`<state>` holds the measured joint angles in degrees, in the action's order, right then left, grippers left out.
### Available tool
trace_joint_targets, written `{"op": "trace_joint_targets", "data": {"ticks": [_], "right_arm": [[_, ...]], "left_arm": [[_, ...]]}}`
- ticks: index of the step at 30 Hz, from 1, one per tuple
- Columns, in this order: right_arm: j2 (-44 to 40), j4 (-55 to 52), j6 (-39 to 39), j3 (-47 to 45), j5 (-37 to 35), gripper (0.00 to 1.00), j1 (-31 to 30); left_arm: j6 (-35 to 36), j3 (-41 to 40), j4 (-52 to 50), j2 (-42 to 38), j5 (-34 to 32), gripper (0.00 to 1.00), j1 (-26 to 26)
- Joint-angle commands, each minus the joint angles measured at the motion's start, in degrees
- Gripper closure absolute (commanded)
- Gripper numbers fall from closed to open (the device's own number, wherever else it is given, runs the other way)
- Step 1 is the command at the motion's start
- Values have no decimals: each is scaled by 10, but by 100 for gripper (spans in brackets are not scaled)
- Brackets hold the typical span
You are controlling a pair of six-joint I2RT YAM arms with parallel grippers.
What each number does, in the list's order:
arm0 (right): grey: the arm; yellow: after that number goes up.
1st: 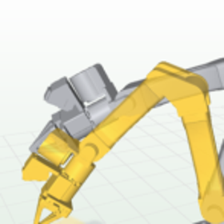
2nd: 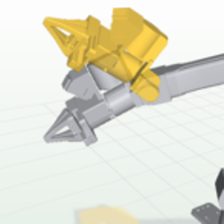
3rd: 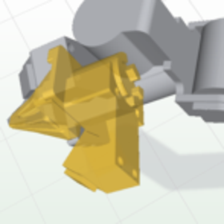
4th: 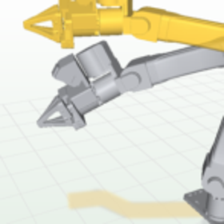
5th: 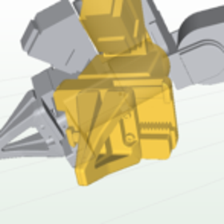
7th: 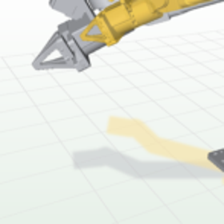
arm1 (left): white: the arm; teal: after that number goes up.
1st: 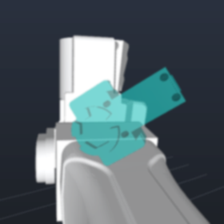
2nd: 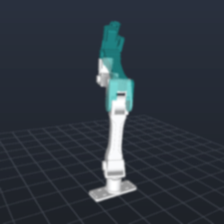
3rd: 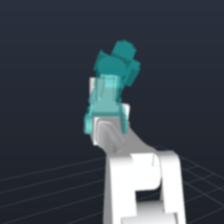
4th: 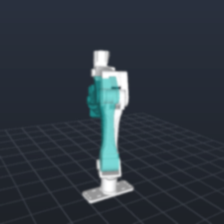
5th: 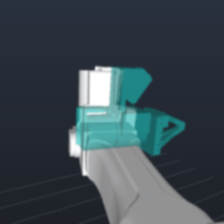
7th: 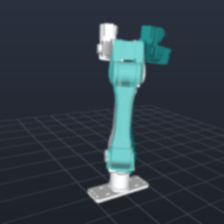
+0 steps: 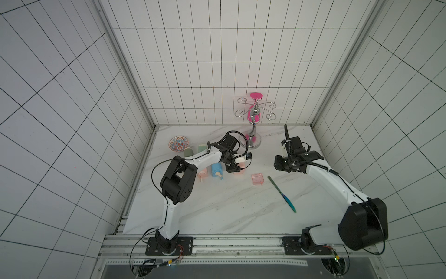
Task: Put the tray back into the pencil sharpener
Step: Move the pencil sharpener to the center of the board.
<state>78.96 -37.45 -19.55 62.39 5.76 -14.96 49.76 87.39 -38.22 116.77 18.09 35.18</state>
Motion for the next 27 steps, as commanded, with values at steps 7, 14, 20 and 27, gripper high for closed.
{"op": "trace_joint_targets", "data": {"ticks": [7,14,20,27], "right_arm": [[-28,3,-24,-48,27,72,5],[-16,26,-37,-72,90,70,-6],[21,49,-40,-76,127,67,-15],[66,59,-31,-64,151,67,-19]], "left_arm": [[-27,-91,-17,-45,28,48,33],[-66,-135,27,-69,42,41,43],[-69,-151,42,-77,32,31,43],[-63,-145,39,-73,32,30,41]]}}
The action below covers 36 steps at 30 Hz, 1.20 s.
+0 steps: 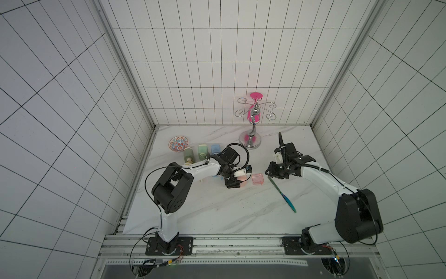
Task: Put the tray back into the pencil sharpener
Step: Move the pencil sharpener to the center of the board, then close the container of the pencil sharpener.
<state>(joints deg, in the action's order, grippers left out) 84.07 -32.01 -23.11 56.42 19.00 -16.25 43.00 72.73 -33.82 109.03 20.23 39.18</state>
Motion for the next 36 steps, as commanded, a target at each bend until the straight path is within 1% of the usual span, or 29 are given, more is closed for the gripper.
{"op": "trace_joint_targets", "data": {"ticks": [1,5,9,14,23,29,36], "right_arm": [[19,6,5,-4,19,67,-6],[35,19,5,-5,18,67,-8],[53,25,7,-5,19,67,-10],[69,27,11,-3,15,67,-12],[99,32,15,8,24,69,-12],[114,41,18,10,37,70,-13],[126,37,24,19,55,73,-14]], "left_arm": [[3,1,-2,4,12,31,1],[-5,9,2,10,20,34,2],[-13,19,10,19,11,40,5],[-21,29,23,26,4,45,8],[-34,44,43,40,12,46,26],[-42,52,62,49,-1,47,34],[-49,55,72,55,-6,47,35]]}}
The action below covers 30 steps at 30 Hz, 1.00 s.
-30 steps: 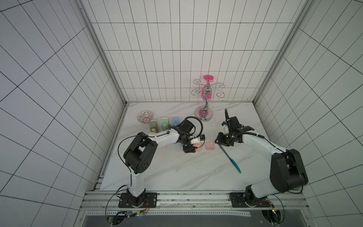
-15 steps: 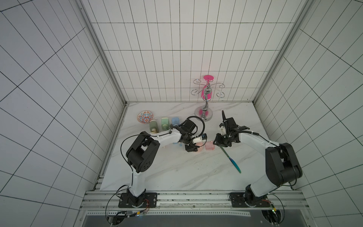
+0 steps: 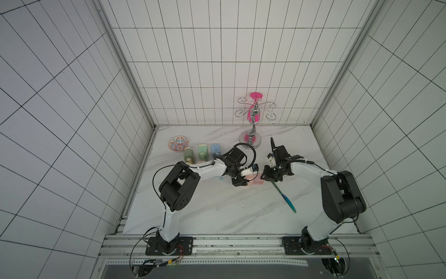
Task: Put the tray back into the pencil sharpener
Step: Close the container of the pencil sharpener.
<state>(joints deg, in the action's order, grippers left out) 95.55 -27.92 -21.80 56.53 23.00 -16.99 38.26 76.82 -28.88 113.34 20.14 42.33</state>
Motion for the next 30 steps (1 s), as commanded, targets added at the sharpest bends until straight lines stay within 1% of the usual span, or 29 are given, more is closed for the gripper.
{"op": "trace_joint_targets", "data": {"ticks": [1,19,23,30], "right_arm": [[12,-4,11,20,17,73,-7],[33,16,13,30,62,77,-16],[31,19,6,33,67,77,-16],[28,23,4,27,77,78,-15]], "left_arm": [[-2,13,25,13,-6,47,4],[17,25,15,29,-23,47,19],[27,33,-3,36,-49,47,26],[31,37,-16,37,-65,48,27]]}}
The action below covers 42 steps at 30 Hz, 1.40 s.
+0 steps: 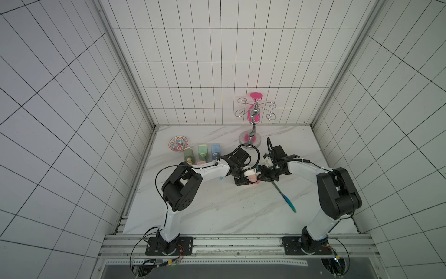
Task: Put the tray back into the pencil sharpener
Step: Close the container of the pencil sharpener.
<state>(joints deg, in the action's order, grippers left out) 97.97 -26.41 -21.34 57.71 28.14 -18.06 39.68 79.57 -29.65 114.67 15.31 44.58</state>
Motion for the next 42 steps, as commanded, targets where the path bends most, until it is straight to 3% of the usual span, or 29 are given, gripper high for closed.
{"op": "trace_joint_targets", "data": {"ticks": [1,12,21,42], "right_arm": [[2,10,0,14,28,78,-5],[-50,35,-34,4,18,70,11],[-80,34,-63,-42,-96,74,22],[10,65,-54,-15,30,80,-6]], "left_arm": [[17,11,-8,24,-17,48,5],[-37,-1,16,21,-4,51,5],[-81,-42,58,6,-1,53,5],[-119,-56,107,-1,-23,54,5]]}}
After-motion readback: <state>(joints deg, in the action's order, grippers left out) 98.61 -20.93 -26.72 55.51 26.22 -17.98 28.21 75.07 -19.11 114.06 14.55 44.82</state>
